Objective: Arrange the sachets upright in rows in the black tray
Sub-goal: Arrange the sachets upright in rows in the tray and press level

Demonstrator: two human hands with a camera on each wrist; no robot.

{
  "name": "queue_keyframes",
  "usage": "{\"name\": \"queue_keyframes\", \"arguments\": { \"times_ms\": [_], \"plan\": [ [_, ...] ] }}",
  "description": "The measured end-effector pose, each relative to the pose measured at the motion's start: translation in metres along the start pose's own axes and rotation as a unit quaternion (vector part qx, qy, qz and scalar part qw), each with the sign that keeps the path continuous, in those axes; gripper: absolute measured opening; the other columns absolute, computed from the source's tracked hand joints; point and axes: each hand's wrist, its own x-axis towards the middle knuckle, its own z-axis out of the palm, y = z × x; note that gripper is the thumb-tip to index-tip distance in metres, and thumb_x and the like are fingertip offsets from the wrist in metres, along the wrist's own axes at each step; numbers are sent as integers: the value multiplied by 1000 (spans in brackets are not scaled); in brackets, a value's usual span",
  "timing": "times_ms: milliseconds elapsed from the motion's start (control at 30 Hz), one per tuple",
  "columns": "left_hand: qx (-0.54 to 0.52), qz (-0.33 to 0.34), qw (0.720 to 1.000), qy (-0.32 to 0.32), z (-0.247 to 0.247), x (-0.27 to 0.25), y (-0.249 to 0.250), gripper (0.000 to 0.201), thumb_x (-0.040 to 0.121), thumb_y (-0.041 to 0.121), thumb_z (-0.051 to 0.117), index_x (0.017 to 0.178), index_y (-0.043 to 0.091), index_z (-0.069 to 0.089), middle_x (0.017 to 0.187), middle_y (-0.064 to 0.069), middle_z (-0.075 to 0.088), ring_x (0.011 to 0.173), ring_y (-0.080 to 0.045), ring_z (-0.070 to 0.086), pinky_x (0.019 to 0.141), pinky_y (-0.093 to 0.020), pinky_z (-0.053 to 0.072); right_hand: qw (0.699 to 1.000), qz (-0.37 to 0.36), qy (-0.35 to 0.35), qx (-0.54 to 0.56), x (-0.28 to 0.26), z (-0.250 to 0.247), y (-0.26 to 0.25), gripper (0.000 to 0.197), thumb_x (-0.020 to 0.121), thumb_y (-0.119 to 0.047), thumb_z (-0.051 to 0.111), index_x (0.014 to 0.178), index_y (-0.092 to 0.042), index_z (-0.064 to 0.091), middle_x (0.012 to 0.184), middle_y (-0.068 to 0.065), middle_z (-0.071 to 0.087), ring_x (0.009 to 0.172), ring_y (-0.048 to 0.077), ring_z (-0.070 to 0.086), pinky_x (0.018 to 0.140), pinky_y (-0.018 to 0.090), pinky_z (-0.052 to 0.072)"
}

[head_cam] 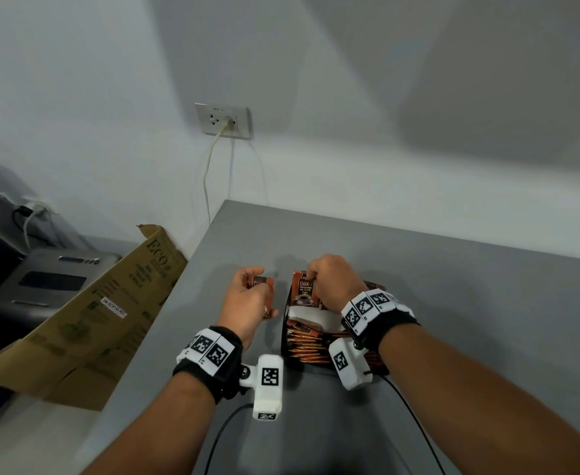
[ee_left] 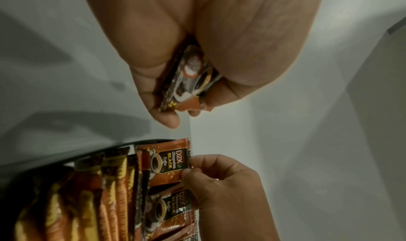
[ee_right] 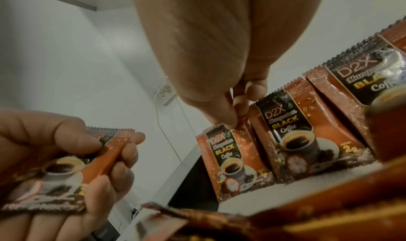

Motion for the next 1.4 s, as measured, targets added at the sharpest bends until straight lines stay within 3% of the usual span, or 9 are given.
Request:
{"name": "queue_keyframes", "arguments": {
  "times_ms": [167,300,500,700,867,1033,1200,1300,1400],
  "plan": [
    [50,41,997,-34,8,-1,-1,54,78,-13,70,117,21,54,97,-9,67,85,-25,68,81,-49,59,993,-8,60,101,-10,-18,-5,15,85,-10,65,92,-14,77,94,-2,71,83,11,62,79,25,52],
    [72,70,989,-107,25,-6,3,59,72,-11,77,114,24,55,99,-12,70,82,-25,70,81,-48,58,968,-20,-32,249,-26,-39,-12,17,79,-16,76,87,-31,74,83,-9,75,80,6,71,77,23,57],
    [60,49,996,-44,37,-3,5,34,89,1,66,110,24,53,102,-9,62,71,-20,62,66,-36,52,989,35,46,138,-30,-66,33,16,85,-11,73,88,-26,75,88,-6,74,82,6,68,68,15,46],
    [81,37,994,-59,34,-8,1,31,91,0,61,107,25,54,98,-9,64,69,-15,62,63,-31,50,998,48,-17,29,-37,-42,43,22,88,-1,63,88,-23,65,95,-1,68,89,19,66,78,31,54],
    [88,33,993,-67,31,-14,0,29,91,0,60,107,23,53,84,-3,61,55,-7,59,57,-27,47,999,52,-11,1,-28,-20,42,27,87,5,55,85,-21,64,90,-2,63,79,20,60,56,24,39],
    [80,15,995,-58,26,-16,0,26,92,0,59,107,21,55,94,-12,64,67,-15,60,58,-28,49,998,60,3,-16,-22,-14,40,26,85,7,53,86,-16,63,88,2,64,76,21,61,56,26,41],
    [56,-26,995,-72,27,-18,3,35,89,-8,47,109,17,62,104,-8,69,90,-22,67,70,-35,56,998,54,14,-19,-23,-18,38,22,88,3,50,90,-13,66,94,4,64,84,23,60,66,30,47],
    [93,7,991,-101,32,-18,1,38,88,-6,60,115,20,62,107,-12,71,93,-28,71,78,-44,60,996,42,49,57,-30,-29,35,14,87,-5,59,89,-15,69,91,0,66,86,18,63,75,29,52],
    [119,45,984,-123,45,-21,4,47,79,-4,76,114,22,59,97,-12,73,87,-30,72,84,-52,59,981,8,4,193,-45,-46,23,13,83,-19,71,96,-23,71,88,-7,72,81,8,68,75,22,56]
  ]
}}
